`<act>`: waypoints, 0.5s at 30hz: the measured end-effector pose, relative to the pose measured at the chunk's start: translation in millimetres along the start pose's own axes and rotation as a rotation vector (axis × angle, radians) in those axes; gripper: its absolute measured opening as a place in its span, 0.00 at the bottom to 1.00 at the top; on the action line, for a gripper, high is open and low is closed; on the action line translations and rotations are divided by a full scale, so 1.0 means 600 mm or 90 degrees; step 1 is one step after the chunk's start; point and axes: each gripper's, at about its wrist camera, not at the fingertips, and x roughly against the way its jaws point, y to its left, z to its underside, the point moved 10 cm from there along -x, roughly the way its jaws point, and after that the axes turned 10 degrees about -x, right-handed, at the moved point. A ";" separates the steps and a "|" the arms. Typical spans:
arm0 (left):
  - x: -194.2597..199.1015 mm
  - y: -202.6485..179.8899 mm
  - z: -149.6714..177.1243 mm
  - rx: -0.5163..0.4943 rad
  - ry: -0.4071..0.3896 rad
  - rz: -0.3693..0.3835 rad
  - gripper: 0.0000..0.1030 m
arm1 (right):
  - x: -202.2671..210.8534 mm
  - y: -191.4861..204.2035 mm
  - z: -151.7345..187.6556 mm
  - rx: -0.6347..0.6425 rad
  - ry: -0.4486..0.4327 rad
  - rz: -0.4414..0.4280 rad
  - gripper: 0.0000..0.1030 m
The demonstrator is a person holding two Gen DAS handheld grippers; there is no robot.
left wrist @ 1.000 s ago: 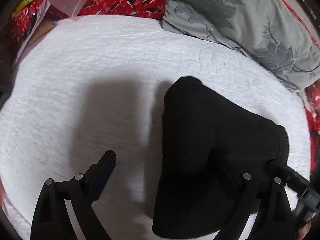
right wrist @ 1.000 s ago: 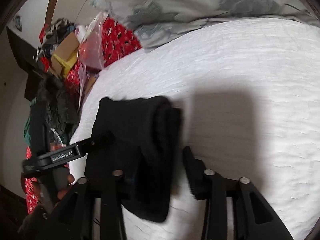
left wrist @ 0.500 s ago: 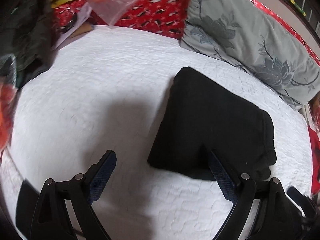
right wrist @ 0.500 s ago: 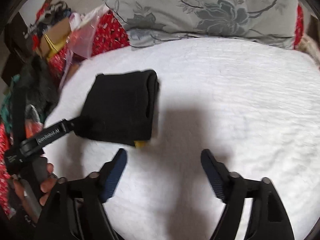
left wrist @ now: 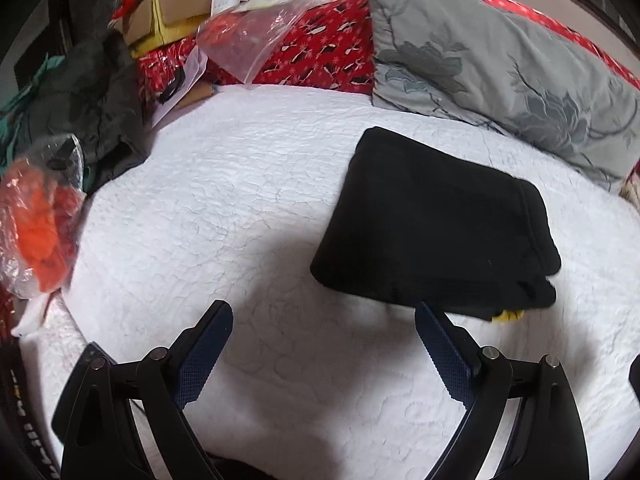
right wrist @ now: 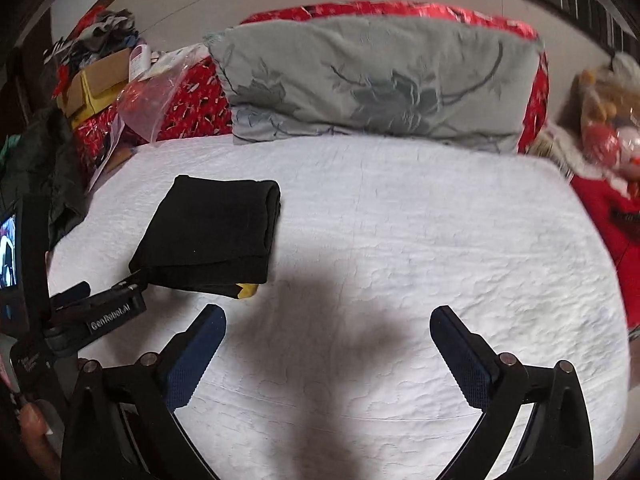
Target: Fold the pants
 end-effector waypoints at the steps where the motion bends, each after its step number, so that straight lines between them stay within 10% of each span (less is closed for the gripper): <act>1: 0.005 -0.004 0.004 -0.003 0.001 0.002 0.91 | 0.003 0.000 0.000 0.001 -0.003 -0.001 1.00; 15: 0.056 -0.024 0.012 -0.032 -0.023 0.016 0.91 | 0.023 -0.022 0.008 -0.024 -0.025 -0.015 1.00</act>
